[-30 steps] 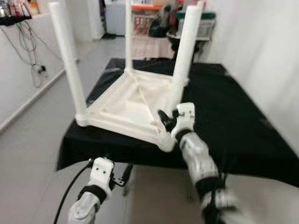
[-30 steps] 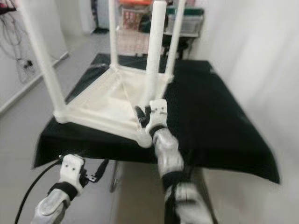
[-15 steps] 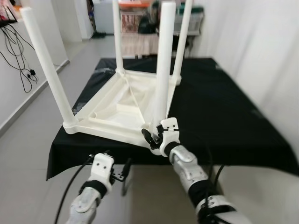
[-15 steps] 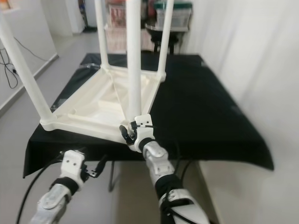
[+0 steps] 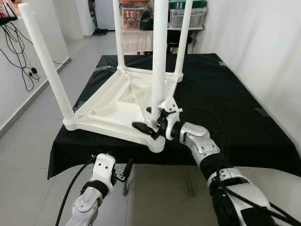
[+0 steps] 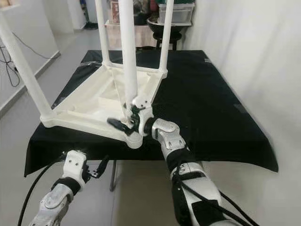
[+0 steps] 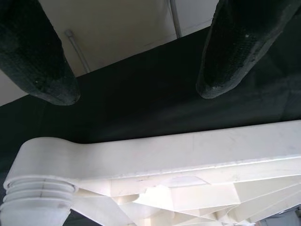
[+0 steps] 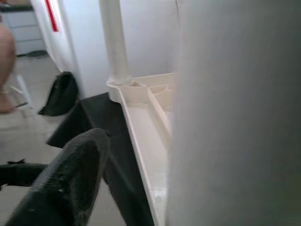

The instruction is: Building children table

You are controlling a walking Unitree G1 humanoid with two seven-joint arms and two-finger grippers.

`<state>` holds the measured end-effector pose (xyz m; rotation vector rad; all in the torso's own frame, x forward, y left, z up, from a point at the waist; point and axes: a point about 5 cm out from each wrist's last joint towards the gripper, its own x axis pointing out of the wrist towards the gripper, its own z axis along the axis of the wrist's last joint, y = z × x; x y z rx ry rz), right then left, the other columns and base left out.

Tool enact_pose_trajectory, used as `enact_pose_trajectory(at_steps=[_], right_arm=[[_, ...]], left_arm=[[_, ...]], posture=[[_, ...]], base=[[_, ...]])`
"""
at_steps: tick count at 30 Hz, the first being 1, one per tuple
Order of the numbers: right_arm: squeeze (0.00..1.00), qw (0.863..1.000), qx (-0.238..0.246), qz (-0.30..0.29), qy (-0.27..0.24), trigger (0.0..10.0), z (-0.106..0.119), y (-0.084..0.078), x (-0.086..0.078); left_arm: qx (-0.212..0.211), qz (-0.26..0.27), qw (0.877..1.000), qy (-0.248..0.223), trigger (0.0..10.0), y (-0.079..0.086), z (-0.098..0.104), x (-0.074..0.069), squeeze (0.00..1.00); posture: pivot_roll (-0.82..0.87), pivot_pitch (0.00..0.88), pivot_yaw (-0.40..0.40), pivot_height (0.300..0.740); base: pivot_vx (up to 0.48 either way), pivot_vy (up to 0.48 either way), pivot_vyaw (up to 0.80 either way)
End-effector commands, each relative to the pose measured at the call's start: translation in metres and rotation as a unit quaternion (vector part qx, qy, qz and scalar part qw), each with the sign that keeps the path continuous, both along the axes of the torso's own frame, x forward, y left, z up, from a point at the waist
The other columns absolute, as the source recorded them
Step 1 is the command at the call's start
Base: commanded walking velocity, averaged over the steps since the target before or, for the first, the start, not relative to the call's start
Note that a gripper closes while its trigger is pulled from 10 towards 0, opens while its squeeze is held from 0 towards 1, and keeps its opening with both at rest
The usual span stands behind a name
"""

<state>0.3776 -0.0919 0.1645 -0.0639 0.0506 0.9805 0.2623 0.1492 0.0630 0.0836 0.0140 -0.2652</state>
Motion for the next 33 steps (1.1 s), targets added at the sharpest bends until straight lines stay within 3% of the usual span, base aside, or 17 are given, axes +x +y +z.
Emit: enact_pose_trajectory(at_steps=[1,13,17,19,20,21,22,23,24,25,27,32,33], right_arm=[[0.00,1.000,0.016,0.023,0.009,0.0,0.004,0.005,0.000],[0.00,0.998,0.039,-0.035,0.022,0.0,-0.009,-0.012,0.000],[0.00,0.990,0.047,-0.128,0.042,0.0,-0.032,-0.015,-0.005],[0.00,0.990,0.047,-0.128,0.042,0.0,-0.032,-0.015,-0.005],[0.00,0.963,0.030,-0.265,0.049,0.0,-0.049,-0.016,-0.009],[0.00,0.938,0.040,-0.340,0.060,0.0,-0.062,-0.004,-0.020],[0.00,0.938,0.040,-0.340,0.060,0.0,-0.062,-0.004,-0.020],[0.00,0.919,0.048,-0.386,0.063,0.0,-0.069,0.006,-0.028],[0.00,0.919,0.048,-0.386,0.063,0.0,-0.069,0.006,-0.028],[0.00,0.917,0.056,-0.388,0.070,0.0,-0.070,0.020,-0.032],[0.00,0.935,0.059,-0.346,0.054,0.0,-0.058,0.039,-0.027],[0.00,0.943,0.054,-0.326,0.036,0.0,-0.047,0.048,-0.020],[0.00,0.946,0.048,-0.318,0.032,10.0,-0.043,0.050,-0.017]], left_arm=[[0.013,0.001,1.000,0.001,10.0,0.003,-0.002,0.001,0.00],[0.007,-0.002,1.000,0.001,10.0,0.001,-0.003,0.003,0.00],[0.006,-0.004,1.000,0.001,10.0,0.002,-0.003,0.001,0.00],[0.006,-0.004,1.000,0.001,10.0,0.002,-0.003,0.001,0.00],[0.007,-0.003,1.000,0.000,10.0,0.004,-0.003,0.001,0.00],[0.009,-0.002,1.000,0.000,10.0,0.006,-0.002,0.002,0.00],[0.009,-0.002,1.000,0.000,10.0,0.006,-0.002,0.002,0.00],[0.012,-0.001,1.000,0.000,10.0,0.007,-0.002,0.003,0.00],[0.012,-0.001,1.000,0.000,10.0,0.007,-0.002,0.003,0.00],[0.016,-0.001,1.000,-0.001,10.0,0.007,-0.002,0.004,0.00],[0.018,-0.001,1.000,-0.001,10.0,0.007,-0.001,0.006,0.00],[0.018,0.002,1.000,-0.003,10.0,0.008,-0.001,0.007,0.00],[0.020,0.004,1.000,-0.005,10.0,0.008,-0.001,0.007,0.00]], posture=[[0.01,0.000,-0.024,0.740],[0.00,0.000,-0.018,0.740],[-0.01,0.000,-0.014,0.740],[-0.01,0.000,-0.014,0.740],[-0.02,0.000,-0.008,0.740],[-0.01,0.000,-0.004,0.740],[-0.01,0.000,-0.004,0.740],[-0.01,0.000,-0.004,0.740],[-0.01,0.000,-0.004,0.740],[-0.02,0.000,0.008,0.740],[-0.01,0.000,-0.006,0.740],[-0.01,0.000,-0.009,0.740],[0.00,0.000,-0.012,0.740]], base=[[0.000,0.000,0.00],[0.000,0.000,0.00],[0.000,0.000,0.00],[0.000,0.000,0.00],[0.000,0.000,0.00],[0.000,0.000,0.00],[0.000,0.000,0.00],[0.000,0.000,0.00],[0.000,0.000,0.00],[0.000,0.000,0.00],[0.000,0.000,0.00],[0.000,0.000,0.00],[0.000,0.000,0.00]])
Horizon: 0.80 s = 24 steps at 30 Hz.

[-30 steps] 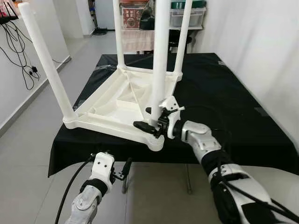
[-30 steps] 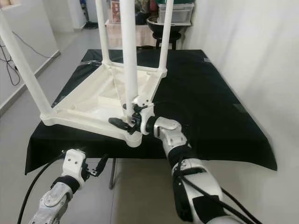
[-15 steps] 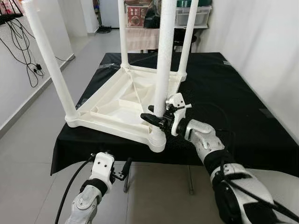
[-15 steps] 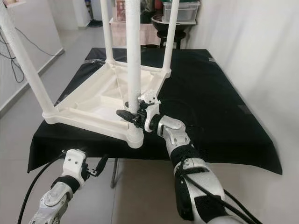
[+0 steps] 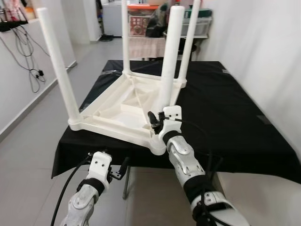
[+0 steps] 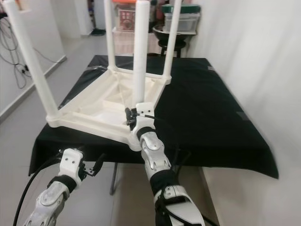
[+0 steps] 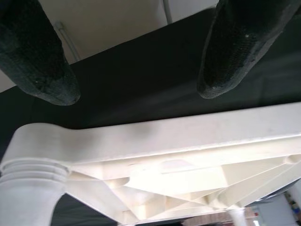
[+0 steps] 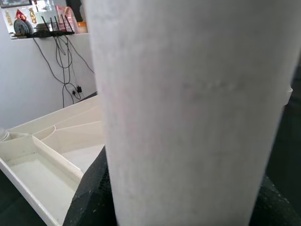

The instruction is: Building children table

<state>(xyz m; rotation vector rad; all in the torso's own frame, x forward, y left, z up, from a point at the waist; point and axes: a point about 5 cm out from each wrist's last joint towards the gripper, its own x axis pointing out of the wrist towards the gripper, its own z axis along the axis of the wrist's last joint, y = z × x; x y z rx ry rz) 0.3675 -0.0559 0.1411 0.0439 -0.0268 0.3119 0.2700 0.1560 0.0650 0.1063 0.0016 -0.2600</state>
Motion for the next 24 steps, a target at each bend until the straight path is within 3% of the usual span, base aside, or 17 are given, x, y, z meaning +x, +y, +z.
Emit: enact_pose_trajectory(at_steps=[1,3,4,7,10,11,16,18,24], right_arm=[[0.00,0.998,0.006,0.013,0.053,10.0,-0.020,0.014,-0.007],[0.00,0.998,-0.001,0.048,0.043,10.0,-0.011,0.022,-0.006],[1.00,0.996,0.009,0.083,0.036,10.0,-0.004,0.027,-0.006],[1.00,0.988,0.032,0.149,0.015,10.0,0.012,0.024,0.001],[1.00,0.985,0.037,0.167,0.013,10.0,0.016,0.022,0.003],[0.00,0.975,0.021,0.222,0.005,10.0,0.024,0.016,0.007],[0.00,0.964,0.004,0.266,-0.001,10.0,0.029,0.010,0.009],[0.00,0.954,-0.031,0.297,0.003,10.0,0.029,-0.001,0.011],[0.00,0.950,-0.040,0.311,0.013,10.0,0.033,-0.014,0.015]], left_arm=[[0.009,0.002,1.000,0.003,10.0,0.001,-0.003,0.000,0.00],[0.010,0.006,1.000,0.002,10.0,0.001,-0.002,0.000,0.00],[0.010,0.007,1.000,0.001,10.0,0.001,-0.002,0.001,0.00],[0.008,0.006,1.000,0.001,10.0,-0.001,-0.002,0.002,0.00],[0.007,0.005,1.000,0.002,10.0,-0.001,-0.002,0.002,0.00],[0.009,0.003,1.000,0.001,10.0,-0.002,-0.002,0.002,0.00],[0.011,0.004,1.000,0.000,10.0,-0.002,-0.002,0.002,0.00],[0.017,0.006,1.000,-0.003,10.0,-0.002,-0.001,0.002,0.00],[0.020,0.009,1.000,-0.004,10.0,-0.001,-0.001,0.003,0.00]], posture=[[0.00,0.000,-0.012,0.740],[0.00,0.000,-0.015,0.740],[0.01,0.000,-0.016,0.740],[0.01,0.000,-0.025,0.740],[0.01,0.000,-0.025,0.740],[0.02,0.000,-0.034,0.740],[0.03,0.000,-0.037,0.740],[0.04,0.000,-0.044,0.740],[0.07,0.000,-0.063,0.740]], base=[[0.000,0.000,0.00],[0.000,0.000,0.00],[0.000,0.000,0.00],[0.000,0.000,0.00],[0.000,0.000,0.00],[0.000,0.000,0.00],[0.000,0.000,0.00],[0.000,0.000,0.00],[0.000,0.000,0.00]])
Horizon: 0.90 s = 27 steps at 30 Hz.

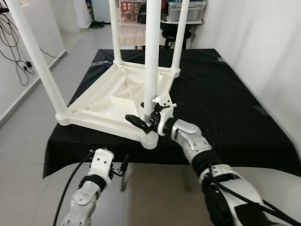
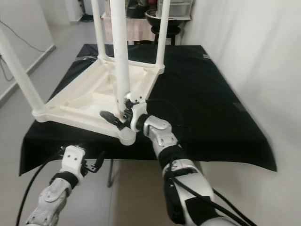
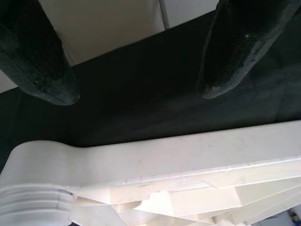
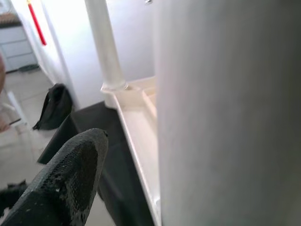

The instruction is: Building children table

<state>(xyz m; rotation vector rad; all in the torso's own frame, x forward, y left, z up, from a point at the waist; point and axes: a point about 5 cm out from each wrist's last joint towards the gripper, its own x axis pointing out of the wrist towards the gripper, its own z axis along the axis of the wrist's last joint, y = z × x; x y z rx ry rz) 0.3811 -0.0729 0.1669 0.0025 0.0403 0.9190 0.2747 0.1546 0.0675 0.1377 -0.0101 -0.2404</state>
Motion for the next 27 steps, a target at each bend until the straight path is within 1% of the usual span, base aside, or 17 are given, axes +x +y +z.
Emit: enact_pose_trajectory(at_steps=[1,5,6,9,12,15,16,17,19,20,22,23,24,25,26,27], right_arm=[[0.00,1.000,-0.006,0.021,-0.007,8.0,0.010,0.000,0.003],[0.00,1.000,-0.001,0.032,-0.001,8.0,0.012,-0.003,0.004],[0.00,0.999,-0.002,0.036,0.001,0.0,0.013,-0.004,0.004],[0.00,0.999,-0.005,0.043,0.004,0.0,0.013,-0.006,0.005],[0.00,0.999,-0.011,0.033,0.009,0.0,0.011,-0.009,0.005],[0.00,1.000,-0.014,0.006,0.018,0.0,0.000,-0.015,0.004],[0.00,1.000,-0.025,-0.006,0.016,0.0,-0.005,-0.018,0.003],[0.00,0.999,-0.033,-0.013,0.014,0.0,-0.007,-0.020,0.003],[0.00,0.999,-0.033,-0.021,0.016,0.0,-0.009,-0.021,0.003],[0.00,0.997,-0.035,-0.060,0.021,0.0,-0.015,-0.024,0.003],[0.00,0.997,-0.035,-0.060,0.021,0.0,-0.015,-0.024,0.003],[0.00,0.992,-0.038,-0.113,0.029,0.0,-0.023,-0.026,0.004],[0.00,0.992,-0.038,-0.113,0.029,0.0,-0.023,-0.026,0.004],[0.00,0.964,-0.035,-0.260,0.048,0.0,-0.043,-0.032,0.000],[0.00,0.964,-0.035,-0.260,0.048,0.0,-0.043,-0.032,0.000],[0.00,0.940,-0.027,-0.334,0.060,0.0,-0.059,-0.026,-0.010]], left_arm=[[0.005,0.001,1.000,0.004,10.0,0.000,-0.003,-0.002,0.00],[0.005,0.002,1.000,0.003,10.0,0.000,-0.003,-0.002,0.00],[0.005,0.002,1.000,0.003,10.0,0.000,-0.003,-0.002,0.00],[0.005,0.002,1.000,0.003,10.0,0.000,-0.003,-0.003,0.00],[0.004,0.002,1.000,0.004,10.0,-0.001,-0.004,-0.003,0.00],[-0.003,0.000,1.000,0.007,10.0,-0.002,-0.004,-0.005,0.00],[-0.005,-0.002,1.000,0.008,10.0,-0.003,-0.005,-0.005,0.00],[-0.006,-0.002,1.000,0.009,10.0,-0.003,-0.005,-0.005,0.00],[-0.006,-0.002,1.000,0.009,10.0,-0.003,-0.005,-0.006,0.00],[-0.008,-0.003,1.000,0.010,10.0,-0.002,-0.005,-0.006,0.00],[-0.008,-0.003,1.000,0.010,10.0,-0.002,-0.005,-0.006,0.00],[-0.009,-0.003,1.000,0.010,10.0,-0.002,-0.005,-0.007,0.00],[-0.009,-0.003,1.000,0.010,10.0,-0.002,-0.005,-0.007,0.00],[-0.009,-0.003,1.000,0.011,10.0,-0.001,-0.005,-0.007,0.00],[-0.009,-0.003,1.000,0.011,10.0,-0.001,-0.005,-0.007,0.00],[-0.010,-0.003,1.000,0.011,10.0,0.000,-0.005,-0.007,0.00]], posture=[[0.08,0.000,-0.063,0.740],[0.08,0.000,-0.064,0.740],[0.08,0.000,-0.065,0.740],[0.08,0.000,-0.064,0.740],[0.08,0.000,-0.062,0.740],[0.05,0.000,-0.041,0.740],[0.05,0.000,-0.041,0.740],[0.04,0.000,-0.040,0.740],[0.04,0.000,-0.035,0.740],[0.03,0.000,-0.032,0.740],[0.03,0.000,-0.032,0.740],[0.03,0.000,-0.034,0.740],[0.03,0.000,-0.034,0.740],[0.02,0.000,-0.029,0.740],[0.02,0.000,-0.029,0.740],[0.03,0.000,-0.021,0.740]], base=[[0.000,0.000,0.00],[0.000,0.000,0.00],[0.000,0.000,0.00],[0.000,0.000,0.00],[0.000,0.000,0.00],[0.000,0.000,0.00],[0.000,0.000,0.00],[0.000,0.000,0.00],[0.000,0.000,0.00],[0.000,0.000,0.00],[0.000,0.000,0.00],[0.000,0.000,0.00],[0.000,0.000,0.00],[0.000,0.000,0.00],[0.000,0.000,0.00],[0.000,0.000,0.00]])
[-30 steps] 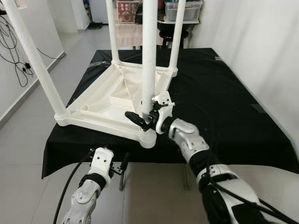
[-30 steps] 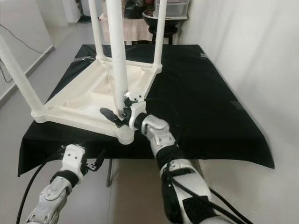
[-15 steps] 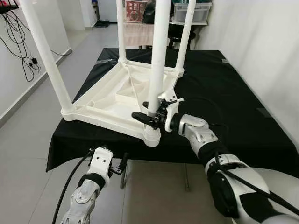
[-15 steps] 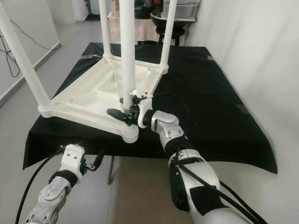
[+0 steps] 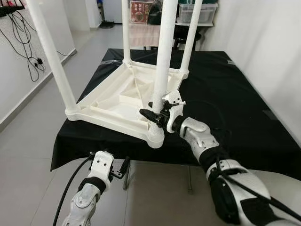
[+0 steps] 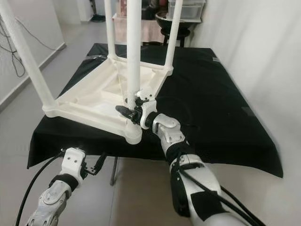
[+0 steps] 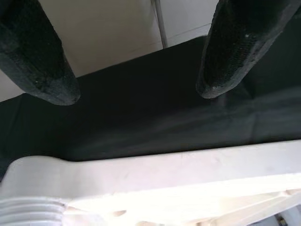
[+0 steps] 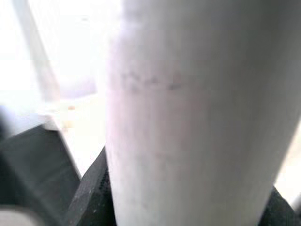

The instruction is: Building children table

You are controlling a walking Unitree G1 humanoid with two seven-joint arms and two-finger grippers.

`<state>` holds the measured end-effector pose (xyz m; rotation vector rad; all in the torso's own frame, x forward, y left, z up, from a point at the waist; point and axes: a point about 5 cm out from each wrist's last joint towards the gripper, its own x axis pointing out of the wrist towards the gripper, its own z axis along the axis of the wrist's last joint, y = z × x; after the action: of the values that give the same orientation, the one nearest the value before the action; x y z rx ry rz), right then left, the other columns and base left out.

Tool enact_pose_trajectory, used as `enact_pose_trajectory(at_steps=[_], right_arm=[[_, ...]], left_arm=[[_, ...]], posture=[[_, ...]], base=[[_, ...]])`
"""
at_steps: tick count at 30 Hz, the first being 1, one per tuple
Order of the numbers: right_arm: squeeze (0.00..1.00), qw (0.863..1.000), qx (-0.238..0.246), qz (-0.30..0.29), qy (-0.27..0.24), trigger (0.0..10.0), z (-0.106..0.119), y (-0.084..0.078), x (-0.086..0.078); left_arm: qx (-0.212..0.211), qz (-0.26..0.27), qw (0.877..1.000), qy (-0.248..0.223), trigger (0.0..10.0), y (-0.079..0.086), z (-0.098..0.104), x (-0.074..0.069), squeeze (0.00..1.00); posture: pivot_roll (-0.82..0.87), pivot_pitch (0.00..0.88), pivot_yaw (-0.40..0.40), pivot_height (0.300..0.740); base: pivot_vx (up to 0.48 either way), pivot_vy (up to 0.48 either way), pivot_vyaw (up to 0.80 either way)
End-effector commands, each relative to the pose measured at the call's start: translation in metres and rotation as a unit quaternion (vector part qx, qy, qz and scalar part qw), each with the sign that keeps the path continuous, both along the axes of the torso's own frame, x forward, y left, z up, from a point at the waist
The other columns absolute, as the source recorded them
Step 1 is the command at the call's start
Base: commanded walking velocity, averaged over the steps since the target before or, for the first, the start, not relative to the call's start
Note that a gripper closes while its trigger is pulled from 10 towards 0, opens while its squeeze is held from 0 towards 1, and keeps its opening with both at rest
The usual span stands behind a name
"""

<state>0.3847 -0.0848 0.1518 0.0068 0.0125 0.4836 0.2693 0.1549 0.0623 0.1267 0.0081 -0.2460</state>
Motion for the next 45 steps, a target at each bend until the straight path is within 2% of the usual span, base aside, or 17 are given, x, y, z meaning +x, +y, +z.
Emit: enact_pose_trajectory(at_steps=[1,2,3,6,14,15,17,18,19,24,26,30,31,33,36,38,45], right_arm=[[0.00,0.989,-0.013,-0.123,0.077,0.0,-0.043,-0.014,-0.013],[0.00,0.984,0.004,-0.157,0.083,0.0,-0.052,-0.002,-0.022],[0.00,0.984,0.004,-0.157,0.083,0.0,-0.052,-0.002,-0.022],[0.00,0.987,0.014,-0.145,0.068,0.0,-0.046,0.017,-0.023],[0.00,0.991,0.006,-0.124,0.042,0.0,-0.028,0.024,-0.012],[0.00,0.993,0.002,-0.113,0.030,10.0,-0.016,0.028,-0.005],[0.00,0.995,0.003,-0.099,0.019,10.0,-0.004,0.030,0.000],[0.36,0.995,0.005,-0.101,0.010,10.0,0.004,0.031,0.003],[1.00,0.995,0.020,-0.098,0.009,10.0,0.008,0.031,0.004],[1.00,0.994,0.049,-0.099,0.005,10.0,0.011,0.027,0.004],[1.00,0.994,0.076,-0.077,-0.004,10.0,0.009,0.020,0.001],[1.00,0.996,0.082,-0.046,-0.006,10.0,0.002,0.015,-0.004],[0.00,0.996,0.073,-0.042,-0.005,10.0,-0.005,0.010,-0.006],[0.00,0.997,0.048,-0.061,-0.001,10.0,-0.019,-0.005,-0.012],[0.00,0.997,0.048,-0.061,-0.001,10.0,-0.019,-0.005,-0.012],[0.00,0.995,0.035,-0.095,0.007,10.0,-0.030,-0.017,-0.017],[0.00,0.997,0.012,-0.082,0.010,10.0,-0.041,-0.017,-0.027]], left_arm=[[-0.005,-0.001,1.000,0.001,10.0,0.000,0.001,-0.001,0.00],[-0.003,-0.001,1.000,0.002,10.0,0.001,0.001,-0.001,0.00],[-0.003,-0.001,1.000,0.002,10.0,0.001,0.001,-0.001,0.00],[0.000,-0.002,1.000,0.004,10.0,0.002,0.000,0.001,0.00],[0.001,0.001,1.000,0.003,10.0,0.002,0.000,0.003,0.00],[0.004,0.007,1.000,0.003,10.0,0.003,0.000,0.004,0.00],[0.006,0.018,1.000,0.004,10.0,0.005,0.000,0.006,0.00],[0.007,0.025,1.000,0.005,10.0,0.007,0.000,0.007,0.00],[0.008,0.030,0.999,0.005,10.0,0.008,0.000,0.008,0.00],[0.008,0.037,0.999,0.007,10.0,0.011,0.001,0.008,0.00],[0.004,0.045,0.999,0.011,10.0,0.015,0.001,0.008,0.00],[0.002,0.049,0.999,0.011,10.0,0.017,0.001,0.009,0.00],[0.003,0.050,0.999,0.011,10.0,0.018,0.001,0.009,0.00],[0.004,0.053,0.999,0.010,10.0,0.021,0.002,0.010,0.00],[0.004,0.053,0.999,0.010,10.0,0.021,0.002,0.010,0.00],[0.004,0.056,0.998,0.009,10.0,0.024,0.003,0.010,0.00],[-0.006,0.052,0.999,0.005,10.0,0.023,0.008,0.008,0.00]], posture=[[0.03,0.000,-0.021,0.740],[0.01,0.000,-0.010,0.740],[0.01,0.000,-0.010,0.740],[0.02,0.000,-0.015,0.740],[0.03,0.000,-0.029,0.740],[0.03,0.000,-0.034,0.740],[0.03,0.000,-0.034,0.740],[0.03,0.000,-0.034,0.740],[0.03,0.000,-0.034,0.740],[0.02,0.000,-0.024,0.740],[0.01,0.000,-0.014,0.740],[0.00,0.000,-0.009,0.740],[-0.01,0.000,-0.002,0.740],[-0.02,0.000,0.013,0.740],[-0.02,0.000,0.013,0.740],[-0.04,0.000,0.025,0.740],[-0.04,0.000,0.018,0.740]], base=[[0.000,0.000,0.00],[0.000,0.000,0.00],[0.000,0.000,0.00],[0.000,0.000,0.00],[0.000,0.000,0.00],[0.000,0.000,0.00],[0.000,0.000,0.00],[0.000,0.000,0.00],[0.000,0.000,0.00],[0.000,0.000,0.00],[0.000,0.000,0.00],[0.000,0.000,0.00],[0.000,0.000,0.00],[0.000,0.000,0.00],[0.000,0.000,0.00],[0.000,0.000,0.00],[0.000,0.000,0.00]])
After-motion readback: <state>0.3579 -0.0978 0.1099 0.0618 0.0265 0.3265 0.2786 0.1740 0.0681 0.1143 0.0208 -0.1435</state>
